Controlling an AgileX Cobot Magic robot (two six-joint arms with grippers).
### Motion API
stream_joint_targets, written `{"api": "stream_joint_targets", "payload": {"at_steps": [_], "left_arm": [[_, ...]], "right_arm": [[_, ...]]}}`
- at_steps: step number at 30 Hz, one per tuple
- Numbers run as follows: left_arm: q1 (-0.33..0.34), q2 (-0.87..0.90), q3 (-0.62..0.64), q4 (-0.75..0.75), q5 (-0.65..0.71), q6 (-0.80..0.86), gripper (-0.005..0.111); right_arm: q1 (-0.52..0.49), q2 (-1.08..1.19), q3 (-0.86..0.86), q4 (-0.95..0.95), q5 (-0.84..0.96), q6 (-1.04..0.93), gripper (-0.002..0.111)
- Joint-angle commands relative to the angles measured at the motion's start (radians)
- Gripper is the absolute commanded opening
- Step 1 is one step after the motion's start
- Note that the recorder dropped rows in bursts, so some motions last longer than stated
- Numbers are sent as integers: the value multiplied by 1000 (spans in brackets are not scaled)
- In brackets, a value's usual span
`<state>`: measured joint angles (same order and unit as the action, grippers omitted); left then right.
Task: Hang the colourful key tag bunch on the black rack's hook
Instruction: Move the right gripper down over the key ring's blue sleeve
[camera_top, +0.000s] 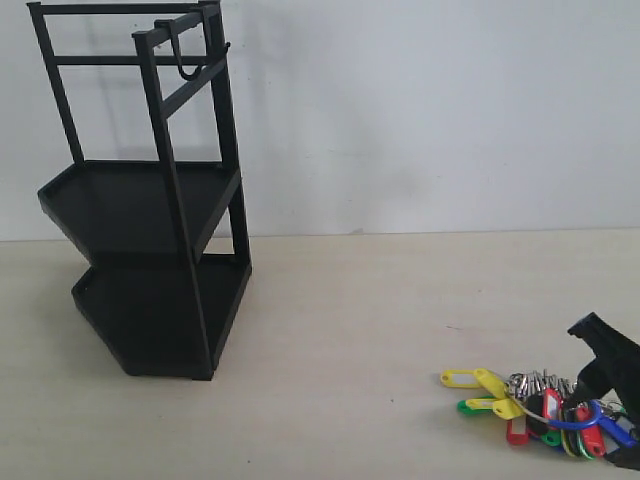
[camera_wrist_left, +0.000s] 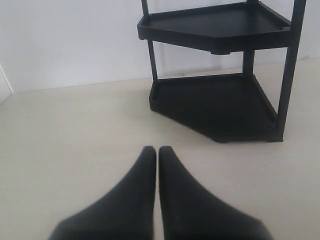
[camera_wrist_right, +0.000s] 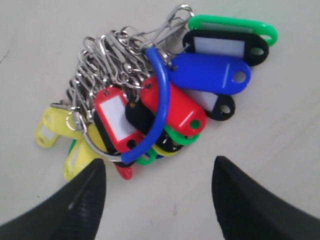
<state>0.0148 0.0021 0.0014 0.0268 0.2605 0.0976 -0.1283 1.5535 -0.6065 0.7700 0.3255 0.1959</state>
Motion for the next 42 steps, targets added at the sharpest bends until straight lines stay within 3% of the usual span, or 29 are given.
{"api": "stream_joint_targets", "payload": {"at_steps": [1, 4, 10, 27, 42], "left_arm": [[-1, -2, -1, -3, -7, -1, 4], [-1, -2, -1, -3, -7, -1, 4], [-1, -2, -1, -3, -5, -1, 4], [-1, -2, -1, -3, -8, -1, 4], [-1, -2, -1, -3, -8, -1, 4]], "right_arm": [[-3, 43, -5, 1, -15, -11, 59], [-3, 57, -5, 1, -45, -29, 58], [-3, 62, -5, 4, -91, -29, 37], [-1, 62, -5, 135, -119, -29, 37], [-1, 74, -34, 137, -100, -31, 37]]}}
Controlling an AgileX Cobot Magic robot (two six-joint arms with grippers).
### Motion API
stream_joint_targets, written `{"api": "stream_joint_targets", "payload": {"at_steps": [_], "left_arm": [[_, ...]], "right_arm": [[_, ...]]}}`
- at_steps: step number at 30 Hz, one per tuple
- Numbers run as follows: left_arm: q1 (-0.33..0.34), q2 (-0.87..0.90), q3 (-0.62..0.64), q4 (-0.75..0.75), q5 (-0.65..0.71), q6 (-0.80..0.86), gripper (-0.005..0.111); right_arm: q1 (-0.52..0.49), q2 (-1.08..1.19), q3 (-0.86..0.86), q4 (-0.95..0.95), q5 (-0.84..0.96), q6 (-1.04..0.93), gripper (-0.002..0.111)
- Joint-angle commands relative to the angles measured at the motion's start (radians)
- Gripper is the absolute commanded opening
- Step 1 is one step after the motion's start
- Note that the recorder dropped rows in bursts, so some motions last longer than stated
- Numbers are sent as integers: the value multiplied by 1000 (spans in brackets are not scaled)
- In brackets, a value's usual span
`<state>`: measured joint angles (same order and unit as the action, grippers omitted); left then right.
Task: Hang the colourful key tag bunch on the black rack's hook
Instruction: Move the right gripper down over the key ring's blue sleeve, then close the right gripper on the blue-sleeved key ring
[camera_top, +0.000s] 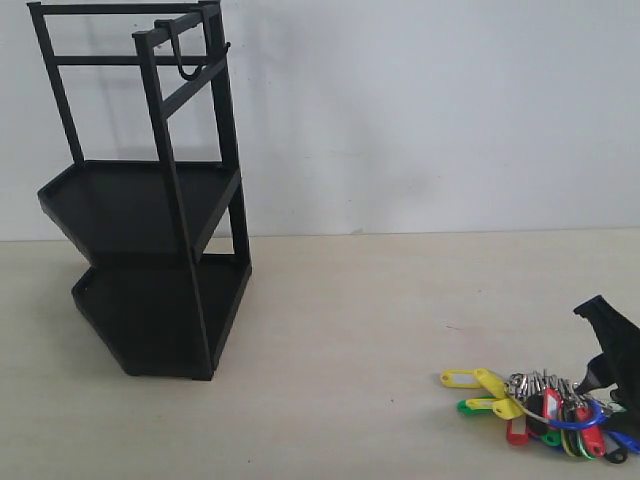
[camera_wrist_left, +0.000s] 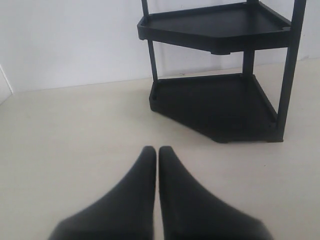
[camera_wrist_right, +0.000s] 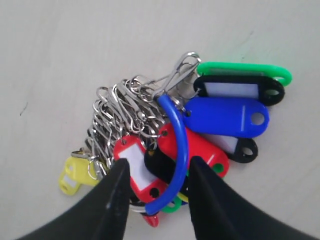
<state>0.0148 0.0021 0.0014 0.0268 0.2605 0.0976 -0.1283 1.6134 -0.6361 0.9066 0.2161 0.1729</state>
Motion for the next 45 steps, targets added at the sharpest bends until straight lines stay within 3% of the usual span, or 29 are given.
{"api": "stream_joint_targets", "payload": {"at_steps": [1, 16, 45], "left_arm": [[-1, -2, -1, -3, -8, -1, 4], [-1, -2, -1, -3, -6, -1, 4], [-1, -2, -1, -3, -6, -1, 4]], "right_arm": [[-1, 24, -4, 1, 14, -8, 37], [-1, 95, -7, 1, -32, -70, 36], [-1, 157, -73, 14, 49, -74, 35]]}}
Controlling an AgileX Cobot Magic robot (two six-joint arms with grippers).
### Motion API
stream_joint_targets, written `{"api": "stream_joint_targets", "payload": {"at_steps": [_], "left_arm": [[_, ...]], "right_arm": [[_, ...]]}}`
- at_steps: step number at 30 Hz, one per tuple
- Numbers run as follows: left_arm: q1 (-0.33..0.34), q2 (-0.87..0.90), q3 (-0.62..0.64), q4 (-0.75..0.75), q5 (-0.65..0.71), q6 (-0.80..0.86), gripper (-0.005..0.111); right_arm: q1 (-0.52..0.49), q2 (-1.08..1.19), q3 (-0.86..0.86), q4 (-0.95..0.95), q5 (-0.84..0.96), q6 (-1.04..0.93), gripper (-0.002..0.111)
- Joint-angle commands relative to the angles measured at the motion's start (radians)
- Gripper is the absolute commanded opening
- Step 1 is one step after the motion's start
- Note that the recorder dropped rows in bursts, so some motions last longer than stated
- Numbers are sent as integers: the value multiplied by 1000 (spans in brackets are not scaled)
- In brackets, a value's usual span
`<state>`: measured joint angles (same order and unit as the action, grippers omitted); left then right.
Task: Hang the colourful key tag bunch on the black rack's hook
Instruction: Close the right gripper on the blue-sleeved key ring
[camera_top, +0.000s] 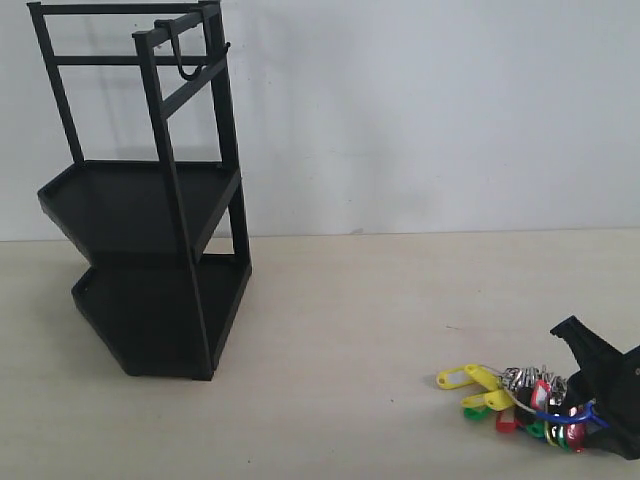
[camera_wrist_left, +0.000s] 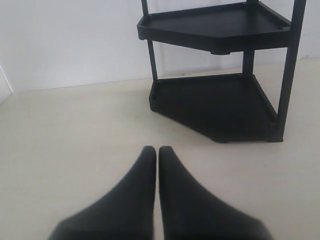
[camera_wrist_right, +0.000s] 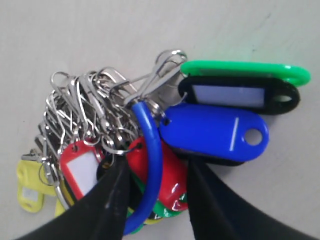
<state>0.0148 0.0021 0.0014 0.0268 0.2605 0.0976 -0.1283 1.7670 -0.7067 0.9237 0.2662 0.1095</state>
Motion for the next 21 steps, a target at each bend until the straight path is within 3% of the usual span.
{"api": "stream_joint_targets", "payload": {"at_steps": [1, 6, 21], "left_arm": [[-1, -2, -1, -3, -6, -1, 4], [-1, -2, -1, -3, -6, -1, 4], [-1, -2, -1, -3, -6, -1, 4]], "right_arm": [[-1, 4, -3, -3, -1, -10, 32], [-1, 4, -3, -13, 31, -25, 0], [-1, -179, -3, -13, 56, -429, 0]]}}
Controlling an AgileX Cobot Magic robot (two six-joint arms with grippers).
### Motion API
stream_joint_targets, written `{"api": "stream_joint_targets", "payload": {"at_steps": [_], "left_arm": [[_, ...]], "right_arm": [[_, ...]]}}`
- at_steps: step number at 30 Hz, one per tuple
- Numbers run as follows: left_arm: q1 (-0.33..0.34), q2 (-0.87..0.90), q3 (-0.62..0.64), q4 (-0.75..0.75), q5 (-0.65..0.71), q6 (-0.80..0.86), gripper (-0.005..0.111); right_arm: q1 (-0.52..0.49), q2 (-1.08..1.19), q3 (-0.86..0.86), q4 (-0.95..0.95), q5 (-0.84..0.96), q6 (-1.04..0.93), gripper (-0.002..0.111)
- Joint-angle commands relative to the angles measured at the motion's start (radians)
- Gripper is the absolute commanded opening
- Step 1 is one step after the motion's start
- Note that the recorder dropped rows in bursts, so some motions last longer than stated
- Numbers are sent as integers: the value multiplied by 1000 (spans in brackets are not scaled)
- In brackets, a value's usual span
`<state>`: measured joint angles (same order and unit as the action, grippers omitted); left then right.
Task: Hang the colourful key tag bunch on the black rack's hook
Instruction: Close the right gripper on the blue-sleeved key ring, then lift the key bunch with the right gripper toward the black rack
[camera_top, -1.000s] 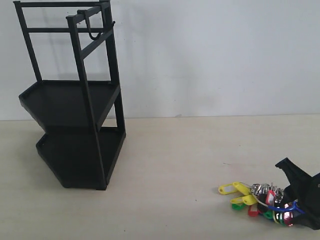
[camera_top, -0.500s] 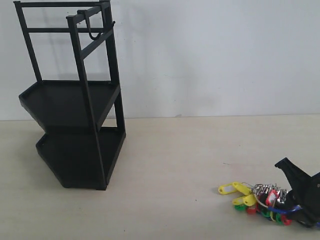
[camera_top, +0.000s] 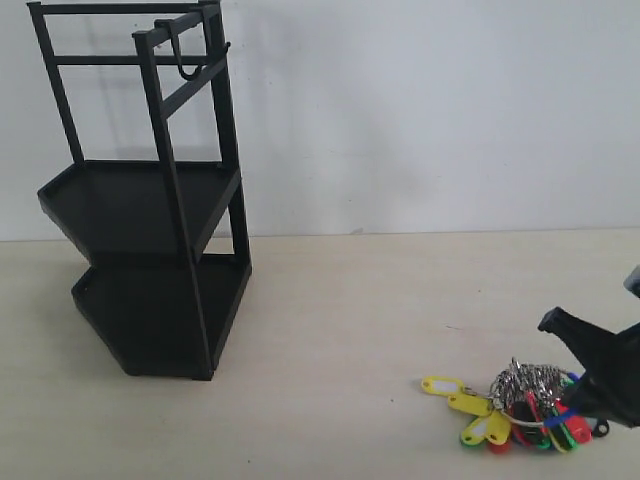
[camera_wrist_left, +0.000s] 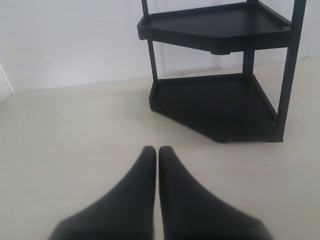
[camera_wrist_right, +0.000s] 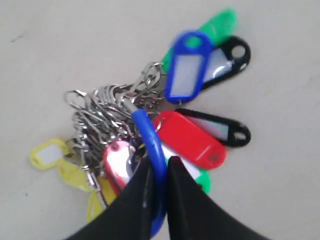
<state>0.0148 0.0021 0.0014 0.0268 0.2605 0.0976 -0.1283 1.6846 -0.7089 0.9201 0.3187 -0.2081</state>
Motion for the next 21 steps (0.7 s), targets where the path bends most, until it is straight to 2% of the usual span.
{"api": "stream_joint_targets", "payload": {"at_steps": [1, 7, 14, 17, 18, 21], "left_arm": [[-1, -2, -1, -3, -6, -1, 4], [-1, -2, -1, -3, -6, -1, 4], [-1, -2, -1, -3, -6, -1, 4], [-1, -2, -1, -3, -6, -1, 4], [-1, -2, -1, -3, -6, -1, 4], [-1, -2, -1, -3, -6, -1, 4]], "right_arm": [[-1, -127, -1, -9, 3, -134, 0], [-1, -293, -1, -9, 22, -324, 0], [-1, -447, -1, 22, 76, -345, 0], [-1, -506, -2, 102, 112, -409, 0], [-1, -546, -2, 203, 150, -510, 0], [-1, -603, -2, 340, 210, -673, 0]]}}
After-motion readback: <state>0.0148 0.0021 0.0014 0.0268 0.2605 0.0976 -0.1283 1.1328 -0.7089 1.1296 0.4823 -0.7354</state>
